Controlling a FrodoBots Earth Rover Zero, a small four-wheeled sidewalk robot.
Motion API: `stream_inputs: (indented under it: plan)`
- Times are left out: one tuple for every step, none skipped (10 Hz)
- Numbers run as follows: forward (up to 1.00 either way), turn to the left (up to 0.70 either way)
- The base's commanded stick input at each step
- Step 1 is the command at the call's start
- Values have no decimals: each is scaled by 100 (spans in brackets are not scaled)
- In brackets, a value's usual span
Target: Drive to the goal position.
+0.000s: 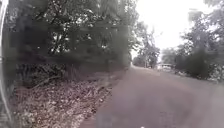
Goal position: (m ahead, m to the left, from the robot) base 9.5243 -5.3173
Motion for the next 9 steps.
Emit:
stream_inputs:
  plan:
    - [70, -2]
    - [70, -2]
    - [70, -19]
    - [70, -34]
    - [70, -34]
    - [70, -34]
    - [70, -34]
    - [70, -25]
    - [70, 1]
